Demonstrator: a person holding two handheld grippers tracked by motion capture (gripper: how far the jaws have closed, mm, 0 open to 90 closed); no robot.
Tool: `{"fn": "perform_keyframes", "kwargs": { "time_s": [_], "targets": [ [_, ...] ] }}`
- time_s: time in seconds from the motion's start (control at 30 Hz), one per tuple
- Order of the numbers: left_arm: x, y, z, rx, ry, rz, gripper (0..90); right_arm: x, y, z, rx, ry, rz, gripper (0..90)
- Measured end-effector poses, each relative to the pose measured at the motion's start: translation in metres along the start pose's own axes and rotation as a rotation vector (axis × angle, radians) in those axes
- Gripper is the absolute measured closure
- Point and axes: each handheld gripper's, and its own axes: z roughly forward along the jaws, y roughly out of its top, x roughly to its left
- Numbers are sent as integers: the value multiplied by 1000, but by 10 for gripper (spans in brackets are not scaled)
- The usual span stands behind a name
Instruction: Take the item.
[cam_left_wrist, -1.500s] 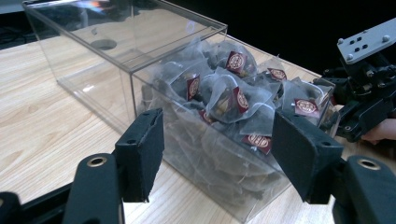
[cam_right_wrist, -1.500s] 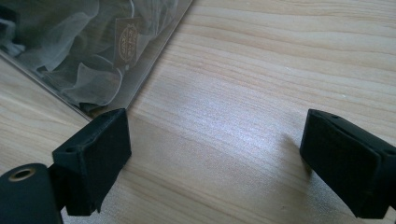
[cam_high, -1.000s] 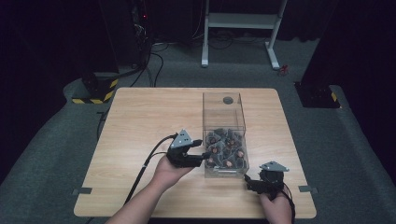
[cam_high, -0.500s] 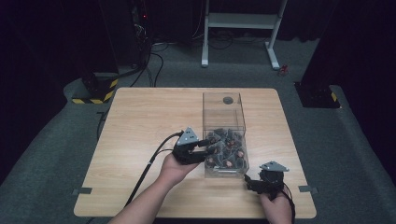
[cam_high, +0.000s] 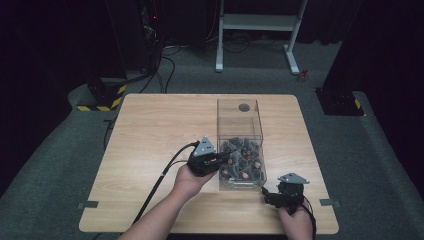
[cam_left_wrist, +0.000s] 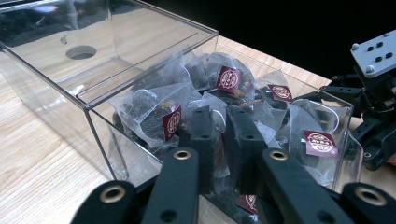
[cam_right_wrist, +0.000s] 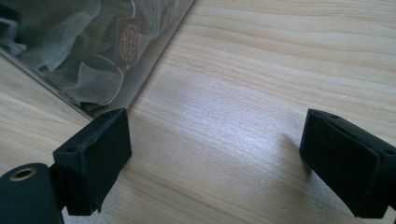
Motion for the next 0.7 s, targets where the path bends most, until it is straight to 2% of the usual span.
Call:
{"fn": "perform_keyframes", "kwargs": {
  "time_s": [0.13,0.43,0.7],
  "targets": [
    [0,0,0,0,-2,-1,890,0,0,0,0,0,0,88],
    [-2,-1,-1,-11,-5,3,900,0,0,0,0,1,-1,89],
    [-1,1,-4,-39,-8,-13,900,0,0,0,-1,2,-3,91]
  ]
}}
